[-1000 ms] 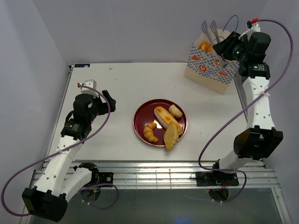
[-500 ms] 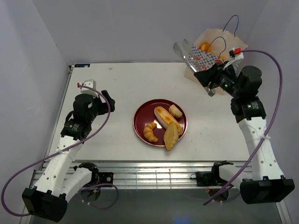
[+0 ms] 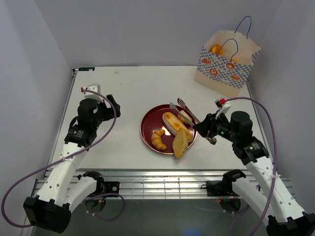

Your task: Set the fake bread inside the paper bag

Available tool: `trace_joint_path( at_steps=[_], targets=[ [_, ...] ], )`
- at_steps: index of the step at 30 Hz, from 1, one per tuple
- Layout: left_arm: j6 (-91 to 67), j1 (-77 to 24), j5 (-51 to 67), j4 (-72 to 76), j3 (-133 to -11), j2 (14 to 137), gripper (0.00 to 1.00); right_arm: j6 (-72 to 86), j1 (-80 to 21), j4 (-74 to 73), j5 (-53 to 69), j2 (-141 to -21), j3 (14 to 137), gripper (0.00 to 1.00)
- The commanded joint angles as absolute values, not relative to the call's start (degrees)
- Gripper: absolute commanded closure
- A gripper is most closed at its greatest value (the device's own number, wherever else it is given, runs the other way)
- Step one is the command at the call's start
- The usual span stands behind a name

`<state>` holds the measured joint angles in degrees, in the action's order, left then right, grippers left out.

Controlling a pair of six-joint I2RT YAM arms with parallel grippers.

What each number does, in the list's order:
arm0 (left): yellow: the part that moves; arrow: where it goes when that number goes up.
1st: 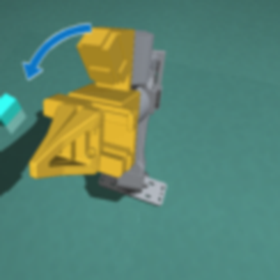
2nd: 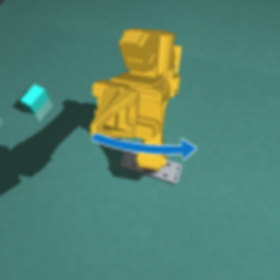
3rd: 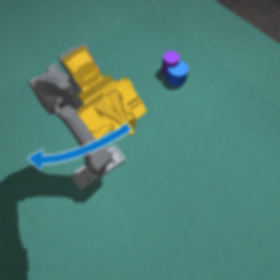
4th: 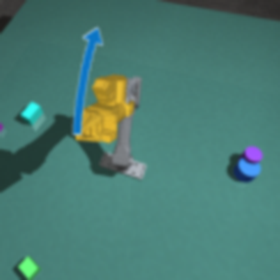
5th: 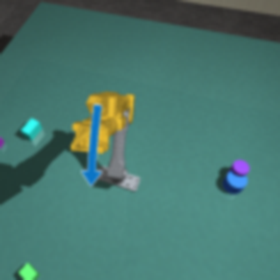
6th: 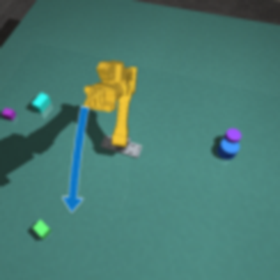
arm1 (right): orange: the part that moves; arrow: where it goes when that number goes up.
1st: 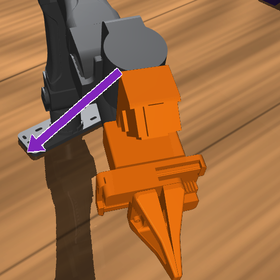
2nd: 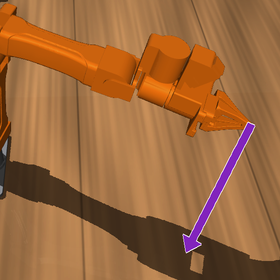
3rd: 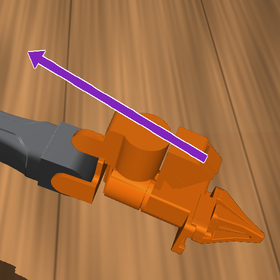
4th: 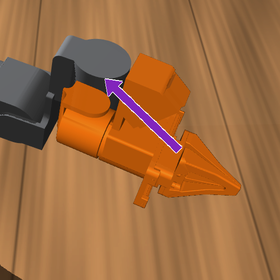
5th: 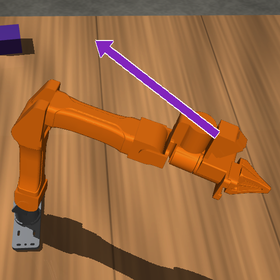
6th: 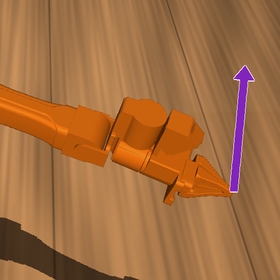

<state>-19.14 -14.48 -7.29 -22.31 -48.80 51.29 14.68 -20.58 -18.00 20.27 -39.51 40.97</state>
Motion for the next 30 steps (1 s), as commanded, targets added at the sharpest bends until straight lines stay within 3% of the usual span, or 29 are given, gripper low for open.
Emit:
trace_joint_path(
  at_steps=[1,13,30],
  targets=[
    [-19.4,-14.7,-8.7,-22.4,-49.9,51.2,0.02,17.0,-20.8,-19.9,15.0,-35.9,38.3,0.52],
    [-20.0,-14.7,-8.2,-22.4,-49.7,51.8,0.02,17.9,-20.8,-26.9,7.3,-31.3,36.4,0.50],
    [-20.0,-14.7,-6.9,-22.3,-49.7,52.4,0.02,16.8,-20.9,-15.5,5.6,-40.3,29.8,0.46]
  ],
)
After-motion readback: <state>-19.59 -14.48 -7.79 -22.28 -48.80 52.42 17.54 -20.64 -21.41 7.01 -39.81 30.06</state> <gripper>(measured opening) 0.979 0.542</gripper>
